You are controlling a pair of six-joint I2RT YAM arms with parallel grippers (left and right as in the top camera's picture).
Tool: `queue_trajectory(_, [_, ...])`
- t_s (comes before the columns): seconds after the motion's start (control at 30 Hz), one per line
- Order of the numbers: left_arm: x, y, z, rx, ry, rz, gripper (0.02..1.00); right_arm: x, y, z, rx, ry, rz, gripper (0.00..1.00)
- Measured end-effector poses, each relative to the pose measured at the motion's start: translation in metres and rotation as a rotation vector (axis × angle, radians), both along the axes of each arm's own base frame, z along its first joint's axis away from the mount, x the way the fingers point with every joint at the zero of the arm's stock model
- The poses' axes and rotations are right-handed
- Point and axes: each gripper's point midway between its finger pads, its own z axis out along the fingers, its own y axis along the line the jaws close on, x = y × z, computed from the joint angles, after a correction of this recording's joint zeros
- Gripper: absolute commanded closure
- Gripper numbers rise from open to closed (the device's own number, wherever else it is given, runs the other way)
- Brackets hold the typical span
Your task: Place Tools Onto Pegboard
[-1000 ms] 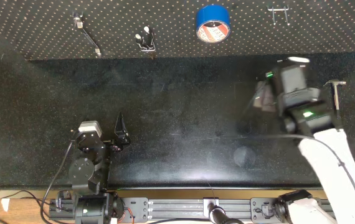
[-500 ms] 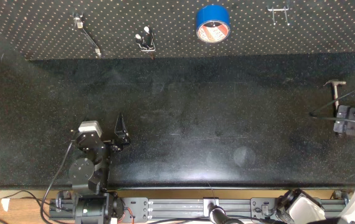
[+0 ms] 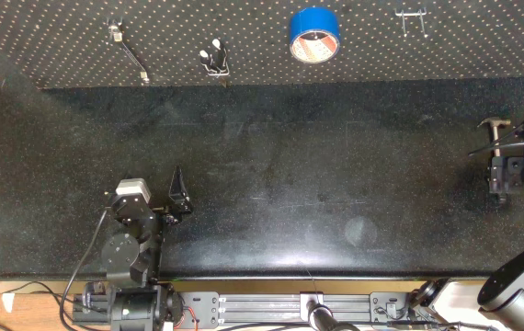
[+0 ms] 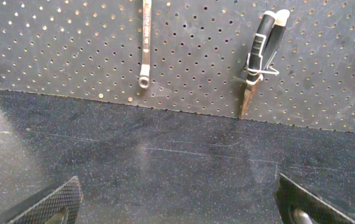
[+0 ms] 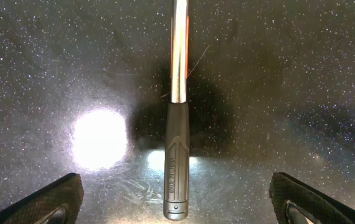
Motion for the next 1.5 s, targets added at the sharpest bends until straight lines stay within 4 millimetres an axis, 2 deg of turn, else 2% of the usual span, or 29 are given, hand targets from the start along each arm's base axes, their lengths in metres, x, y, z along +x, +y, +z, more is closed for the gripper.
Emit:
queue_trajectory(0.23, [0.0,0.0,0.0,0.0,0.0,0.0,0.023,0.003,0.001,-0.004,0.002,0.002,0.011,0.023])
queue_trajectory(0.5, [0.0,0.0,0.0,0.0,0.0,0.0,0.023,0.003,0.007,-0.04,0.065,0.079,0.029,0.023])
queue_trajectory(0.8, [0.0,0.0,0.0,0.0,0.0,0.0,0.023,-0.007,-0.006,-0.044,-0.006,0.141,0.027,0.02])
queue_trajectory(0.83, [0.0,0.0,0.0,0.0,0.0,0.0,0.02,-0.007,-0.006,-0.044,-0.008,0.141,0.026,0.073])
queue_trajectory(0.87, [0.0,0.0,0.0,0.0,0.0,0.0,0.023,-0.007,-0.006,-0.044,-0.008,0.141,0.026,0.308])
queue_trajectory(0.93, [0.0,0.0,0.0,0.0,0.0,0.0,0.023,-0.007,-0.007,-0.044,-0.014,0.143,0.031,0.706])
queue_trajectory(0.97, [0.0,0.0,0.0,0.0,0.0,0.0,0.023,-0.008,-0.008,-0.044,-0.017,0.145,0.032,0.814])
queue_trajectory(1.03, [0.0,0.0,0.0,0.0,0.0,0.0,0.025,-0.009,-0.009,-0.044,-0.026,0.153,0.029,0.847])
queue_trajectory(1.3, [0.0,0.0,0.0,0.0,0.0,0.0,0.023,-0.009,-0.01,-0.044,-0.029,0.156,0.029,0.851])
queue_trajectory(1.33, [0.0,0.0,0.0,0.0,0.0,0.0,0.023,-0.009,-0.01,-0.044,-0.029,0.156,0.029,0.862])
queue_trajectory(1.37, [0.0,0.0,0.0,0.0,0.0,0.0,0.023,-0.009,-0.01,-0.044,-0.029,0.156,0.029,0.921])
queue_trajectory(1.5, [0.0,0.0,0.0,0.0,0.0,0.0,0.023,-0.009,-0.01,-0.043,-0.03,0.155,0.029,0.925])
